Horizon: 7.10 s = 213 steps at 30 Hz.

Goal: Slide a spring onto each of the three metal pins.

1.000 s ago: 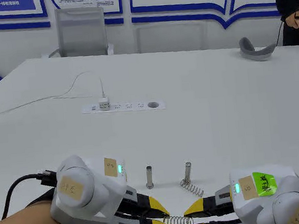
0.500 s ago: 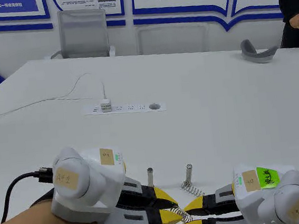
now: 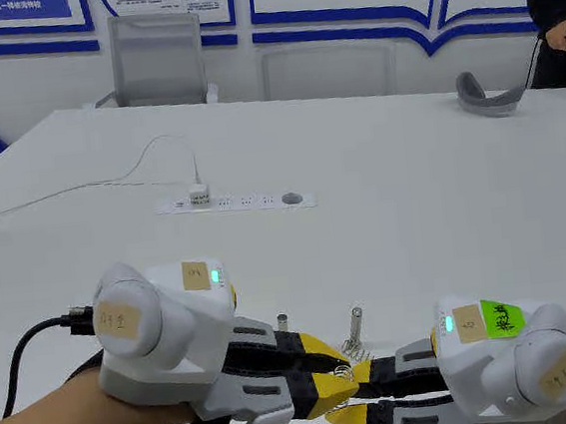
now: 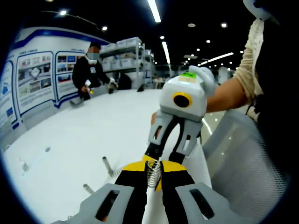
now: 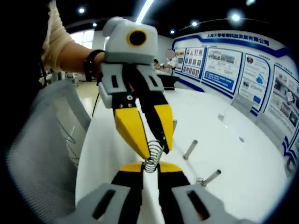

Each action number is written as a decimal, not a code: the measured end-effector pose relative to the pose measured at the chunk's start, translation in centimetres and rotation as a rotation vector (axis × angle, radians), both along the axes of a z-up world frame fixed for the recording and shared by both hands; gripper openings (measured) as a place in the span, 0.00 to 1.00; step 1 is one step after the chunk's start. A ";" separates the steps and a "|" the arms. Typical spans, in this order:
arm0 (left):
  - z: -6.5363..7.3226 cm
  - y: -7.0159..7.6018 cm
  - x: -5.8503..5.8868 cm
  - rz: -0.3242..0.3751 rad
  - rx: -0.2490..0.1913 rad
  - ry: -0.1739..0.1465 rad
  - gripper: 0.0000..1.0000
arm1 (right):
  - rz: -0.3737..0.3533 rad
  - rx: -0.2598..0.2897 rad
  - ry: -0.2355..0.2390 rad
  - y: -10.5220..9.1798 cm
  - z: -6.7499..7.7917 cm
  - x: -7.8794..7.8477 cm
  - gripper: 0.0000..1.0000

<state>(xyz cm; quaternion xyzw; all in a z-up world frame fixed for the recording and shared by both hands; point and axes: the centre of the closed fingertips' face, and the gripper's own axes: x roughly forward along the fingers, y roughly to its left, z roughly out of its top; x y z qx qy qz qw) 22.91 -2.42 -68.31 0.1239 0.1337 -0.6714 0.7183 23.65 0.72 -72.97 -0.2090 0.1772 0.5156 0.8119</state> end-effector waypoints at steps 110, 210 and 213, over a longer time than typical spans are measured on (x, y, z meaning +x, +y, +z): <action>-3.5 3.6 13.3 0.581 -0.065 0.042 0.10 | -0.322 0.104 0.002 -8.2 0.2 2.0 0.59; -3.4 4.9 11.5 0.565 -0.056 0.040 0.31 | -0.296 0.084 0.028 -7.3 -0.9 2.1 0.58; -3.2 5.0 11.0 0.556 -0.064 0.044 0.34 | -0.296 0.083 0.029 -7.3 -0.9 2.2 0.58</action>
